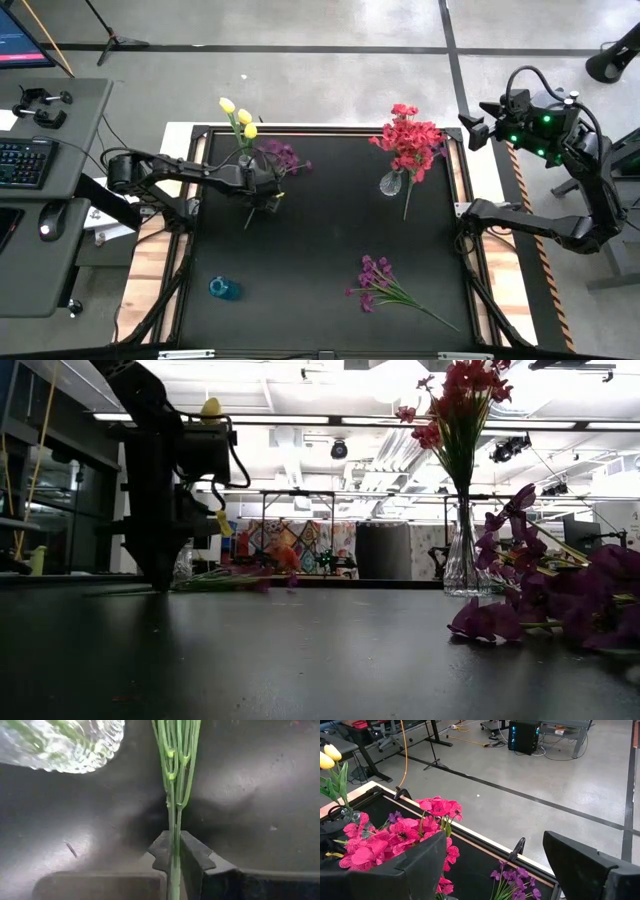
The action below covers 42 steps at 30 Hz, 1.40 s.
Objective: Sort flowers into vase by color
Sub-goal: Put the top left violet flowers into the blue vase
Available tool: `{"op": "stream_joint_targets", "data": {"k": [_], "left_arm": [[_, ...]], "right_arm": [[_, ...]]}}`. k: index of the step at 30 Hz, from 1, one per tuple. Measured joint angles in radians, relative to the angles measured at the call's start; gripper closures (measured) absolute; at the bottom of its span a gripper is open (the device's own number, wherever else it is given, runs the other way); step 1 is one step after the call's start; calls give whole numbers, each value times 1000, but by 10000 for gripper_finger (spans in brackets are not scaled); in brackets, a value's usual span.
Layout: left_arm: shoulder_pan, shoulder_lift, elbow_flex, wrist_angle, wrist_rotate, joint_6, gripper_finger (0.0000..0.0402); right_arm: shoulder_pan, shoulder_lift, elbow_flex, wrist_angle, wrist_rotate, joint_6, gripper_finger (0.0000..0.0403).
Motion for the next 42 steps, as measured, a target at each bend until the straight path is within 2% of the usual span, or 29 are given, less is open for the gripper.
{"op": "stream_joint_targets", "data": {"k": [7,13,18,22,26,29,31,35,40,42], "left_arm": [[-59,-58,12,7,69,23,399],[-150,-217,33,34,64,54,401],[-223,-373,34,144,63,78,401],[-279,-471,35,309,62,96,401],[-320,-531,35,501,20,87,401],[-343,-557,35,634,-19,138,401],[-353,-568,36,719,-23,195,401],[-367,-601,36,806,42,311,401],[-431,-677,36,803,172,370,401],[-485,-710,36,805,186,404,401]], "right_arm": [[0,0,0,0,-6,-1,82],[0,-1,0,47,-15,77,82],[0,-2,0,112,-98,76,82],[0,-2,0,178,-281,51,82],[1,0,0,253,-617,36,82],[1,5,0,315,-841,116,82],[6,7,0,346,-909,209,82],[71,21,0,352,-877,324,84],[246,81,0,387,-707,395,107],[332,125,0,451,-646,420,118]]}}
